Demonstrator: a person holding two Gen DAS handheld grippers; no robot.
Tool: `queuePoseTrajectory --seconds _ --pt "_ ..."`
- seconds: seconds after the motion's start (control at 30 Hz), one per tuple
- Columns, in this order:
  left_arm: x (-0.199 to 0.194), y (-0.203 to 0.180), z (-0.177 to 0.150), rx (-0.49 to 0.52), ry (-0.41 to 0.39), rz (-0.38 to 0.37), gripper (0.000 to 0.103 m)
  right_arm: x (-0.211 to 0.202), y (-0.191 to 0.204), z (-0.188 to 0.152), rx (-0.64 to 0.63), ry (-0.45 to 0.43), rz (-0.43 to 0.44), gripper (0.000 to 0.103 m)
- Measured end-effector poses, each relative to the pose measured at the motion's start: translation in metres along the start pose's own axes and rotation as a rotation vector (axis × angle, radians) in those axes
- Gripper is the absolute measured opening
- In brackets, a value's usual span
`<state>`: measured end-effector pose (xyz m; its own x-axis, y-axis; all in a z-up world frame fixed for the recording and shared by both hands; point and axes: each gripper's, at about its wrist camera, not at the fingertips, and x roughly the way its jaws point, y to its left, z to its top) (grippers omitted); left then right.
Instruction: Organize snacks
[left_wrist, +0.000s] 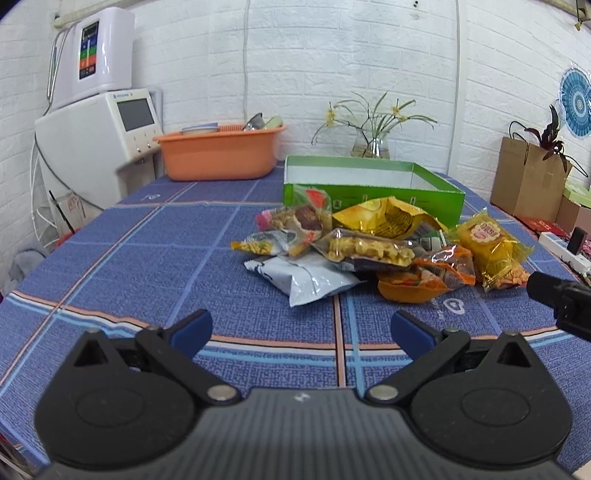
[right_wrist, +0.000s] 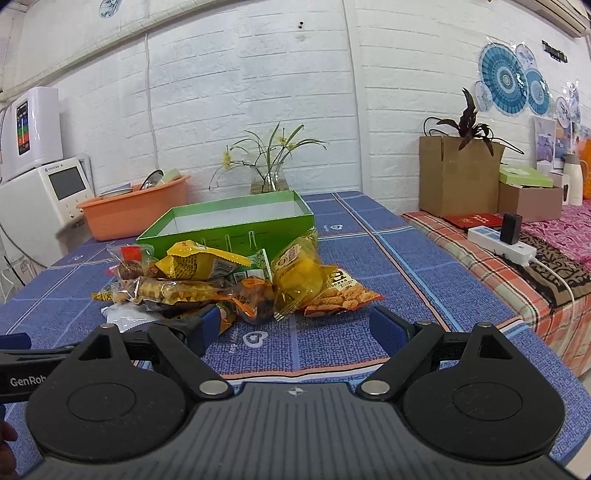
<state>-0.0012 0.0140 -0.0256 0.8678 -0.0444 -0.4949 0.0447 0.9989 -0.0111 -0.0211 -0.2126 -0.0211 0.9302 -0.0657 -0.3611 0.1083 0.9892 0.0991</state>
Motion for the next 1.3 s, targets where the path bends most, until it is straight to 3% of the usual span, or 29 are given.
queuePoseTrajectory --seconds 0.33,0.77,1.3 --pt "0.002 -0.004 -0.002 0.01 0.017 -0.004 0.103 -0.001 -0.001 -0.002 0.009 -0.018 0.037 0.103" --pt "0.007 -0.013 -0.005 0.05 0.056 -0.017 0.103 0.008 -0.006 -0.003 0.058 0.054 0.073 0.103" --pt "0.007 -0.015 -0.005 0.056 0.057 -0.031 0.103 0.012 -0.009 -0.003 0.084 0.089 0.053 0.103"
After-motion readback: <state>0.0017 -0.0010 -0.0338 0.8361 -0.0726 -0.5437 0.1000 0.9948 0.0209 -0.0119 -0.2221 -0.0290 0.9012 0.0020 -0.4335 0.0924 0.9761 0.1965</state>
